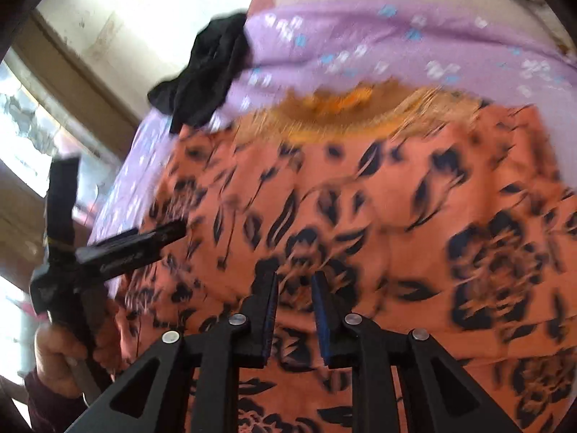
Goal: Fold small clothes
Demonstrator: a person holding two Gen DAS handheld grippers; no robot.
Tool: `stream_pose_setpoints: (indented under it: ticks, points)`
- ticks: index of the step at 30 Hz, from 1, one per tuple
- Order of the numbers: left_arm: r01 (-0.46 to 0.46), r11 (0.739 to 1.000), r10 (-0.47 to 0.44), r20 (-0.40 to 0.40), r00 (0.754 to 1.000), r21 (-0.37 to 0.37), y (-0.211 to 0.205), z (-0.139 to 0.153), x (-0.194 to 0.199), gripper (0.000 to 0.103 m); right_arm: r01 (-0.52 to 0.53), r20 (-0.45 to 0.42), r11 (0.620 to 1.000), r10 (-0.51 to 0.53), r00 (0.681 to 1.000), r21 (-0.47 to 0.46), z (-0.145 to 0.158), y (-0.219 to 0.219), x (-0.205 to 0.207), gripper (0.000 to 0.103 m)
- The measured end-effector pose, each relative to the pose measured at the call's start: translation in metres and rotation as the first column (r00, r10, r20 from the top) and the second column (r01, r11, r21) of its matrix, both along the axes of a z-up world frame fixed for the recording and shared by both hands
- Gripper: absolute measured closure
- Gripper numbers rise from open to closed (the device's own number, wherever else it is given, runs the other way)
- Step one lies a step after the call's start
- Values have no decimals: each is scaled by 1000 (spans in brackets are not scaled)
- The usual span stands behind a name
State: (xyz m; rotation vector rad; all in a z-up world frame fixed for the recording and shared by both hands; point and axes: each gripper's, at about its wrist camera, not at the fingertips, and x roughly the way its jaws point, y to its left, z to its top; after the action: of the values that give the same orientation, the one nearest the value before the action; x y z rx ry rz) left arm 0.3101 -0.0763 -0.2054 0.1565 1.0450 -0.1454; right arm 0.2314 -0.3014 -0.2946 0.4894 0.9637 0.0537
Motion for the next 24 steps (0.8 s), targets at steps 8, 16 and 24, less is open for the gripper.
stream_pose_setpoints:
  ticks: [8, 16, 24]
  points:
    - [-55, 998, 52, -83, 995, -43, 16, -24, 11, 2, 287, -150, 951, -302, 942, -113, -24, -75, -8, 79]
    - [-16, 1000, 15, -27, 1000, -25, -2, 4, -12, 2, 195, -67, 980, -197, 978, -39, -6, -51, -5, 79]
    - [133, 988, -131, -32, 991, 76, -45, -13, -38, 2, -27, -101, 996, 18, 995, -85, -17, 9, 11, 78]
